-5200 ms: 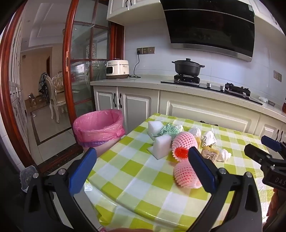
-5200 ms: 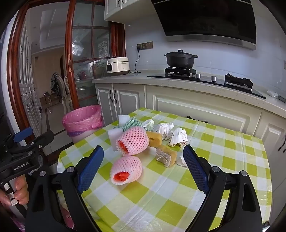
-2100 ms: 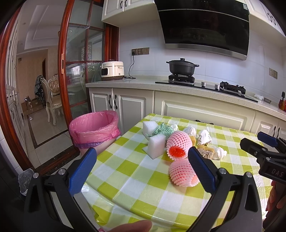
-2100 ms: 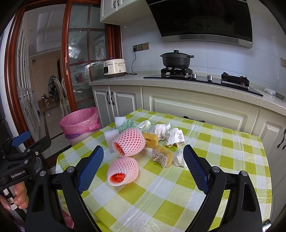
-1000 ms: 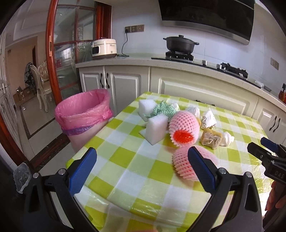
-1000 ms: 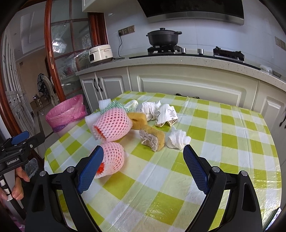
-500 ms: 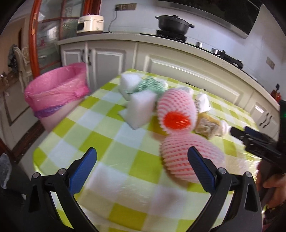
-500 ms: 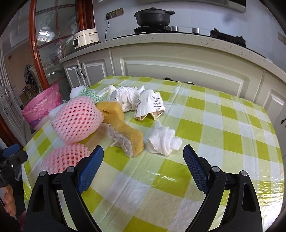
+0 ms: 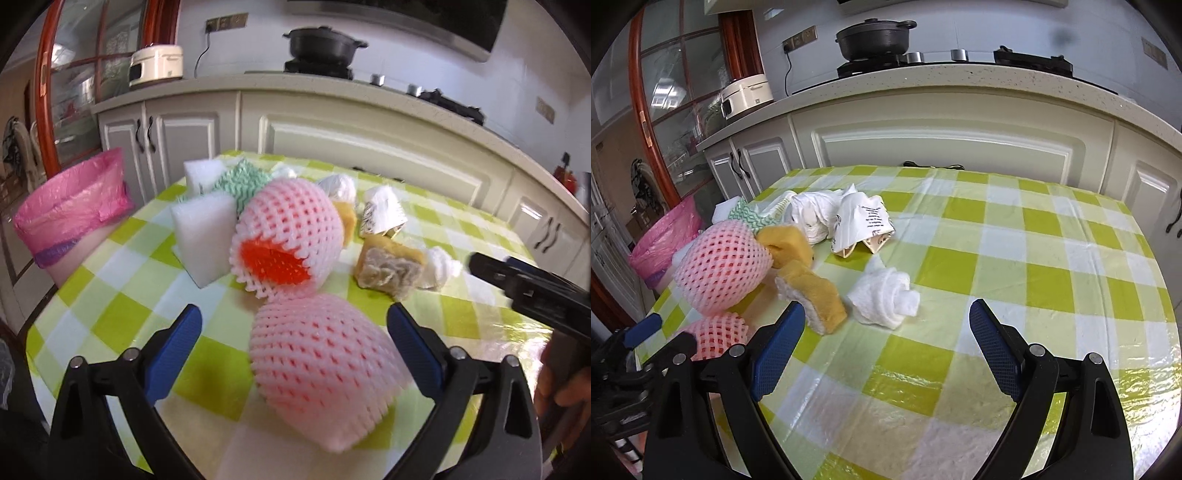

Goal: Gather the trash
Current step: 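Grasp the pink foam fruit net with the left gripper while the right gripper grasps the yellow sponge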

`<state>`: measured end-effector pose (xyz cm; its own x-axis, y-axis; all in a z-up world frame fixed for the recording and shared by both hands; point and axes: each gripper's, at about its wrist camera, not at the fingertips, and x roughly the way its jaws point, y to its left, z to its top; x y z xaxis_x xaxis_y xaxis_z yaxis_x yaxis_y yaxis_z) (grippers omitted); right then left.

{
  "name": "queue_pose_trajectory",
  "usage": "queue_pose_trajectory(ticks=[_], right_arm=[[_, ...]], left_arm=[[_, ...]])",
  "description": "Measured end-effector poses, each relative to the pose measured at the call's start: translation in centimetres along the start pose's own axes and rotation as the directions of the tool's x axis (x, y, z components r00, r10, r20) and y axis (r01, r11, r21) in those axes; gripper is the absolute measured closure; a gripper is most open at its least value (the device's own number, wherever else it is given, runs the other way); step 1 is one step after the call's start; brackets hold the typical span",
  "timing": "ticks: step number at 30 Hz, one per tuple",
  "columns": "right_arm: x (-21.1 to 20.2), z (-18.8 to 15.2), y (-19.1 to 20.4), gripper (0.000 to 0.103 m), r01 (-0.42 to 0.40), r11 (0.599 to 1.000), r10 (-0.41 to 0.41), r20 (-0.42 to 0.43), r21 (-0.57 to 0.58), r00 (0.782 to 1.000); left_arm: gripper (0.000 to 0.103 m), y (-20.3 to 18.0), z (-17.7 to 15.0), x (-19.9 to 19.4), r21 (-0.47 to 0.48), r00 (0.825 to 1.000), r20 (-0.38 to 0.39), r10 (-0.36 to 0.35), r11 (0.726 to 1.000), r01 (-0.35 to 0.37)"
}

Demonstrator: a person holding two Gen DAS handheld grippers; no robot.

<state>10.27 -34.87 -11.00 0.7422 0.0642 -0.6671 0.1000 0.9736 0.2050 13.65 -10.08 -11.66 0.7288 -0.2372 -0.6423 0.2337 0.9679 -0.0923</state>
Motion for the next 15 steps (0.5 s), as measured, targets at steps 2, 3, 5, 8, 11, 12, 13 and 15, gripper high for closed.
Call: queue_pose_trajectory(ticks=[2,3,5,8,11,12,13,15], right_arm=[[0.3,-0.1,0.1,0.018,-0.015,1.000,0.015,-0.009,0.002,1.000],[0.5,-0.2,0.4,0.018,-0.026,1.000,0.026,-0.015,0.000,1.000],[1.1,-0.2,1.2,0.018,-0.056,0.998,0.056,-0.025,-0.014,0.998],[1.9,-0.1,2.8,0.019,-0.107,0.993,0.106,-0.042,-0.040,0.994],[2.8,0.3,4.5,0.022,-0.146,0.986,0.141,-0.060,-0.076,0.988],[3.1,0.4,4.9,0.023,-0.157,0.984,0.152,-0.065,-0.086,0.986],[3.3,0.6,5.3,0.024,-0.164,0.982,0.158,-0.068,-0.095,0.985],[4.0,1.2,6.0,0.027,-0.172,0.978,0.164,-0.072,-0.114,0.984]], left_arm=[[0.020,-0.3,-0.3,1.1,0.008,0.999,-0.035,-0.005,1.000,0.005],[0.024,-0.4,-0.6,1.5,0.028,0.999,-0.046,-0.004,1.000,0.006],[0.047,-0.7,-1.0,1.9,0.076,0.997,-0.065,-0.030,0.997,0.035],[0.066,-0.6,-1.2,1.8,0.122,0.997,-0.062,-0.047,0.991,0.055],[0.073,0.3,-1.4,1.2,0.166,0.995,-0.070,-0.069,0.983,0.080],[0.074,0.8,-1.5,0.9,0.178,0.995,-0.073,-0.073,0.980,0.085],[0.075,1.4,-1.7,0.6,0.191,0.994,-0.075,-0.081,0.977,0.094],[0.075,2.5,-1.9,0.0,0.206,0.995,-0.071,-0.074,0.975,0.087]])
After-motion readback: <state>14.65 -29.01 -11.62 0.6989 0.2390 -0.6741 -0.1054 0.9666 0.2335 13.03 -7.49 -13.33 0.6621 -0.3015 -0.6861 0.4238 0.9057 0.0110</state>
